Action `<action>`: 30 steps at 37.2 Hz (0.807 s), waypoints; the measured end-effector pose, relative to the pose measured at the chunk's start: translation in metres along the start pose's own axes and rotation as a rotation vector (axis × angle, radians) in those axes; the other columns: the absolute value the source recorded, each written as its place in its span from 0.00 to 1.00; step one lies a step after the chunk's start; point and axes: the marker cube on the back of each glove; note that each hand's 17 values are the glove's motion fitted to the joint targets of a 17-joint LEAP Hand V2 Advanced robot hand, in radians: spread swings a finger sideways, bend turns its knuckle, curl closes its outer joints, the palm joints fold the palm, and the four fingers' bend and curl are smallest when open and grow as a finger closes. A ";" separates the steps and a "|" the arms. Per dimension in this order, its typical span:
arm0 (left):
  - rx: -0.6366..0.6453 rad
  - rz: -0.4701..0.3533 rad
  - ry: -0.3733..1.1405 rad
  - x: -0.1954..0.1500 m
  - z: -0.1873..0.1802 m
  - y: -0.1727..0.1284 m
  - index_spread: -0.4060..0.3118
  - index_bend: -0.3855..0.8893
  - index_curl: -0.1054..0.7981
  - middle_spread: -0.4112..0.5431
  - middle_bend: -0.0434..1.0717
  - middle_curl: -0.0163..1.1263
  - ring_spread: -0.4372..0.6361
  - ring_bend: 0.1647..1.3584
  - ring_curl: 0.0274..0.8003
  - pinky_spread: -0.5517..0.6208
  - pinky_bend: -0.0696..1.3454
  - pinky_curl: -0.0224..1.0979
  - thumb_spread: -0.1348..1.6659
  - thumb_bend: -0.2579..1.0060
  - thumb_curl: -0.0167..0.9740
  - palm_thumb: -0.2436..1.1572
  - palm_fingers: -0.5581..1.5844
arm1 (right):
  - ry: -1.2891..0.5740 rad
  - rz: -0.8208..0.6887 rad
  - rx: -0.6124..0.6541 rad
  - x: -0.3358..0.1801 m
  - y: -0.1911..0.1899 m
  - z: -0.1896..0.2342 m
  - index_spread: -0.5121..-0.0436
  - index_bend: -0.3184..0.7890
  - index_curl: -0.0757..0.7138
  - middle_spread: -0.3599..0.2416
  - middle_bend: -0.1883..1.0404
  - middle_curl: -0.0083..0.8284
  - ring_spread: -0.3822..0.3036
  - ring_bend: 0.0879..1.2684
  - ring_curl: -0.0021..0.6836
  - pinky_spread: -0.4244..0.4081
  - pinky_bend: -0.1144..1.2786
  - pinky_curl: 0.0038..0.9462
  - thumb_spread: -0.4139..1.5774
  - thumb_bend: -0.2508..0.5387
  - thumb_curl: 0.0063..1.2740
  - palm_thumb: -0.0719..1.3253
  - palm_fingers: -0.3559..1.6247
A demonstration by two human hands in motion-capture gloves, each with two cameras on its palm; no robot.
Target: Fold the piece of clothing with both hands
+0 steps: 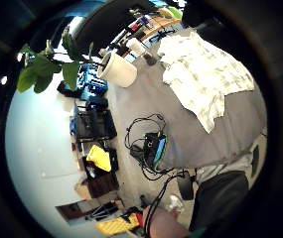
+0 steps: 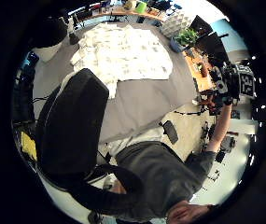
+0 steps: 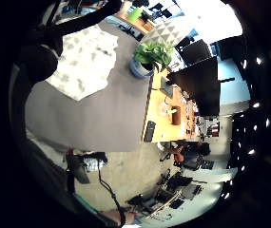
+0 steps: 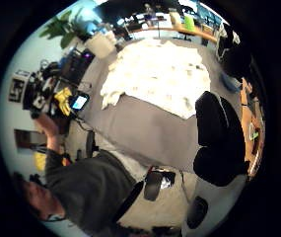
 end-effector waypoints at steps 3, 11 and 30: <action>-0.027 -0.010 -0.006 -0.003 0.006 -0.003 0.45 0.63 0.27 0.46 0.19 0.08 0.48 0.20 0.12 0.62 0.20 0.09 0.40 0.26 0.03 0.25 0.51 | -0.011 -0.019 0.011 0.000 -0.008 0.007 0.82 0.49 0.25 0.55 0.40 0.16 0.45 0.29 0.22 0.51 0.32 0.10 0.48 0.87 0.09 0.48 0.66; -0.073 -0.052 0.029 -0.023 0.025 -0.014 0.41 0.64 0.38 0.47 0.17 0.15 0.51 0.22 0.22 0.68 0.19 0.16 0.62 0.26 0.06 0.26 0.49 | -0.032 -0.014 -0.015 -0.004 -0.016 0.011 0.70 0.46 0.40 0.53 0.39 0.27 0.41 0.28 0.38 0.51 0.31 0.21 0.68 0.94 0.13 0.53 0.64; -0.598 -0.027 0.113 0.006 0.142 -0.017 0.56 0.32 0.36 0.65 0.14 0.17 0.61 0.36 0.35 0.74 0.37 0.30 0.57 0.18 0.18 0.23 0.31 | -0.087 0.005 -0.046 0.000 0.003 0.011 0.65 0.42 0.49 0.52 0.34 0.40 0.40 0.24 0.48 0.51 0.27 0.30 0.84 0.87 0.19 0.54 0.63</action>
